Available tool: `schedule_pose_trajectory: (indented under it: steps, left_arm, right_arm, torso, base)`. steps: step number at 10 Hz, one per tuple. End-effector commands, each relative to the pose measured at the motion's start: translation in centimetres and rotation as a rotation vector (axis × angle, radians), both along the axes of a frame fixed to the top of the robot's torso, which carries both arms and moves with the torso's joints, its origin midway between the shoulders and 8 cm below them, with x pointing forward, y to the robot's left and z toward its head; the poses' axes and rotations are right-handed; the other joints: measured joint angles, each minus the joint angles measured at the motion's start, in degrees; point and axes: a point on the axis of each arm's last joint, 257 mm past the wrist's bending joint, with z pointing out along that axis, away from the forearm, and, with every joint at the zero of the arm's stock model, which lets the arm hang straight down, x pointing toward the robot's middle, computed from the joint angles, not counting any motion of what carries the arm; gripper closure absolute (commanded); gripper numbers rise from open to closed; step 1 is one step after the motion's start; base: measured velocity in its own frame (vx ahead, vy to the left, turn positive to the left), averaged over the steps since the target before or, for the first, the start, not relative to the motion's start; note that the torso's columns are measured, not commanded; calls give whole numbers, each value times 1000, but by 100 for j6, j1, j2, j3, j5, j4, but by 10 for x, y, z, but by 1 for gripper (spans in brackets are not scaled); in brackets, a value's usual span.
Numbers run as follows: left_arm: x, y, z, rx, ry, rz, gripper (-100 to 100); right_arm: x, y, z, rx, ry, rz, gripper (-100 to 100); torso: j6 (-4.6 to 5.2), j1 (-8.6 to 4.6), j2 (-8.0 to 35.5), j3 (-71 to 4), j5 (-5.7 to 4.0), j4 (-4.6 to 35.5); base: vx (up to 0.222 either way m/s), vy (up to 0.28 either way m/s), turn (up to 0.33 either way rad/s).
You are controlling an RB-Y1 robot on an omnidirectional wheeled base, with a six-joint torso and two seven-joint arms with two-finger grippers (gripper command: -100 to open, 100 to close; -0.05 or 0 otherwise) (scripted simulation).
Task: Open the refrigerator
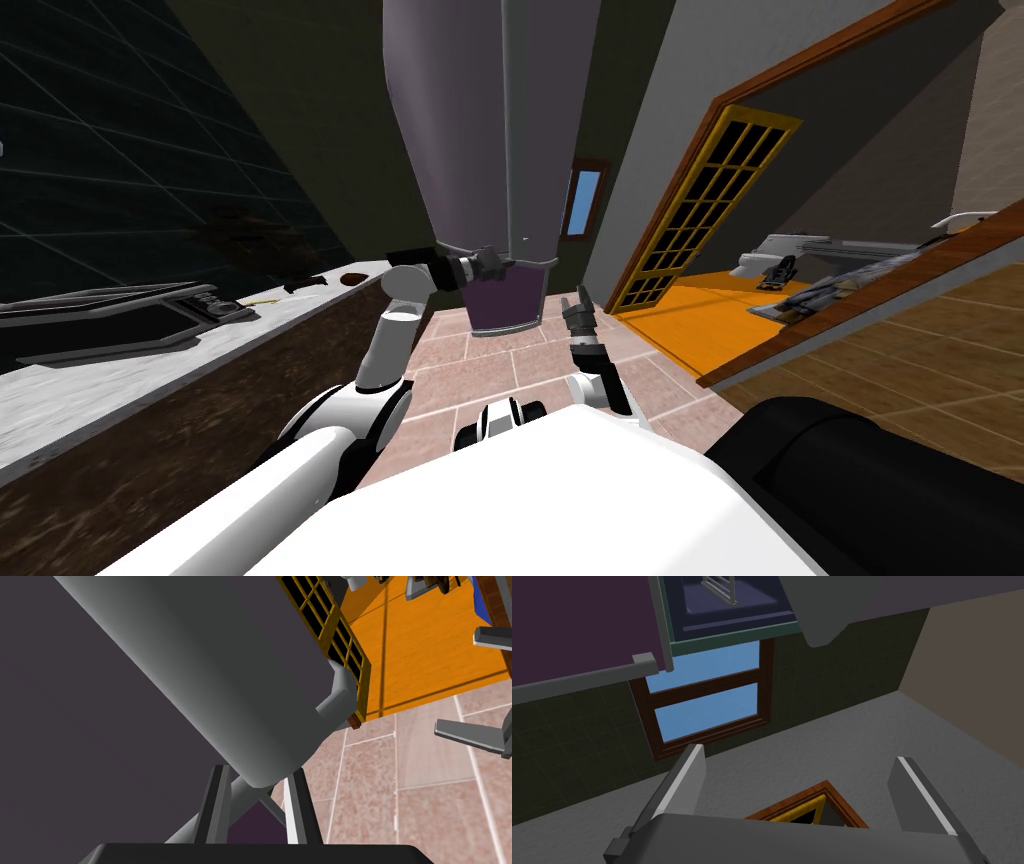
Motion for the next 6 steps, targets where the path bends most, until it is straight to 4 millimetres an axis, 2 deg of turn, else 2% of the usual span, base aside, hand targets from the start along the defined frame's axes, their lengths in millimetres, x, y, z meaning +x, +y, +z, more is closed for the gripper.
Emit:
schedule_pose_trajectory:
  steps: [1, 2, 5, 6]
  left_arm:
    - [-34, -8, 9, -18, -15, -80, 100]
    - [-34, -8, 9, -18, -15, -80, 100]
    - [-83, -19, 11, -20, -23, -202, 100]
    - [-64, -13, 7, -4, -12, -146, -100]
  right_arm:
    - [0, 0, 0, 0, 0, 0, 0]
    - [0, 0, 0, 0, 0, 0, 0]
    - [0, 0, 0, 0, 0, 0, 0]
    - [0, 0, 0, 0, 0, 0, 0]
  torso:
    - [1, 22, 8, 5, 5, 4]
    - [6, 34, 27, 18, 9, 8]
    - [3, 24, 16, 9, 8, 4]
    - [9, 9, 23, 18, 1, 4]
  base:
    - [8, 290, -1]
    - [12, 261, -23]
    - [35, 293, -2]
    - [25, 168, -185]
